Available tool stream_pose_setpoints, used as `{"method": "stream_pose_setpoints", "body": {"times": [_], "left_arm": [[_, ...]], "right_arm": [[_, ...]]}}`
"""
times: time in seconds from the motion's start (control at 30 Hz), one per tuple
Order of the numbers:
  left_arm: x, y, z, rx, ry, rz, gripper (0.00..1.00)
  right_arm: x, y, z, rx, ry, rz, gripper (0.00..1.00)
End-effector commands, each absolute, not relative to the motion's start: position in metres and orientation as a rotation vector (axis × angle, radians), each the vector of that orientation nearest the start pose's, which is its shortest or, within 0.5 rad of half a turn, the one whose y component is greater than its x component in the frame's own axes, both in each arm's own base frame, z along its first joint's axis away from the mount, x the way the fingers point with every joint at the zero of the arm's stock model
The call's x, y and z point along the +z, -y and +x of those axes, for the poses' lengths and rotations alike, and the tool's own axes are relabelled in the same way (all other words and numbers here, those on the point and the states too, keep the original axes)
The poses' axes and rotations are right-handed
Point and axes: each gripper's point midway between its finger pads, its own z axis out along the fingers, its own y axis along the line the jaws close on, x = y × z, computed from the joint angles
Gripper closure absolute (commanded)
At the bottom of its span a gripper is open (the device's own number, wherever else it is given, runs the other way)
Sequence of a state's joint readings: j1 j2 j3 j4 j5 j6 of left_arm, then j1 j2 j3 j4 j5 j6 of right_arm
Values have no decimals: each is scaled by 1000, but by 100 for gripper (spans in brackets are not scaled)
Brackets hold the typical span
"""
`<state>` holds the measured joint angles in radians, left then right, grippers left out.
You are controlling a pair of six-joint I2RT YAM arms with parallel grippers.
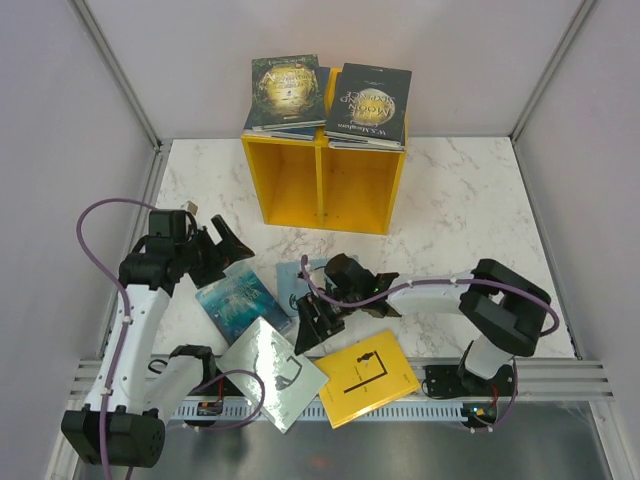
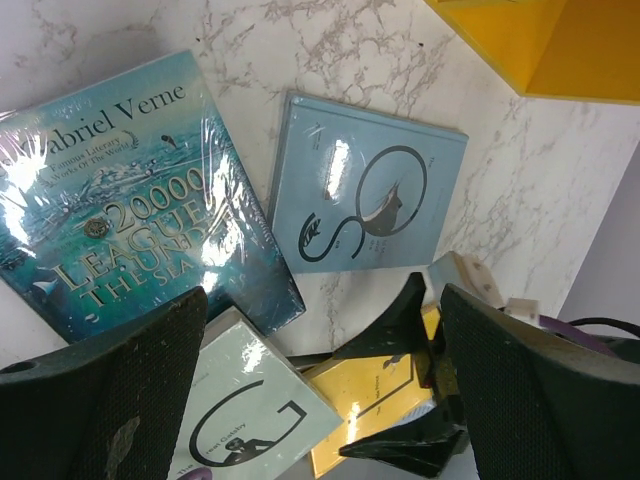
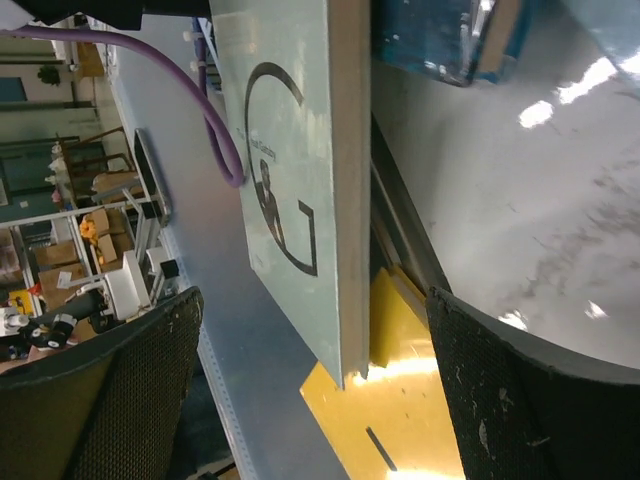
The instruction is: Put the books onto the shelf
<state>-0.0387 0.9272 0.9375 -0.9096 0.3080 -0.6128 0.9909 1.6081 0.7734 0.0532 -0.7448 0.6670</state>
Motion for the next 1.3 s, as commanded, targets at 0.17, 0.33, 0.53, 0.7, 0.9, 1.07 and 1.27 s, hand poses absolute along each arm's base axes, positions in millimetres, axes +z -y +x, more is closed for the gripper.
{"method": "stream_pose_setpoints", "body": {"times": [0.17,0.33,0.53,0.7,0.9,1.07,1.27], "left_arm": [[201,91,196,-734,-2410,-604,1],[207,92,186,-741,-2398,-607,1],[212,91,177,-740,-2389,-595,2],[219,89,175,-728,-2372,-559,1],[236,93,178,-746,-2346,-463,0],[264,119,179,-940,-2247,-210,0],[289,150,169,-1194,-2069,44,0]], "right_arm": [[63,-415,61,1731,-2453,-801,6],[61,-432,44,1815,-2424,-823,9],[70,-441,26,1940,-2374,-836,57],[80,-439,20,1972,-2346,-845,100],[92,-412,41,1690,-2407,-835,100],[138,-372,70,1513,-2354,-769,100],[202,-342,71,1532,-2254,-777,100]]}}
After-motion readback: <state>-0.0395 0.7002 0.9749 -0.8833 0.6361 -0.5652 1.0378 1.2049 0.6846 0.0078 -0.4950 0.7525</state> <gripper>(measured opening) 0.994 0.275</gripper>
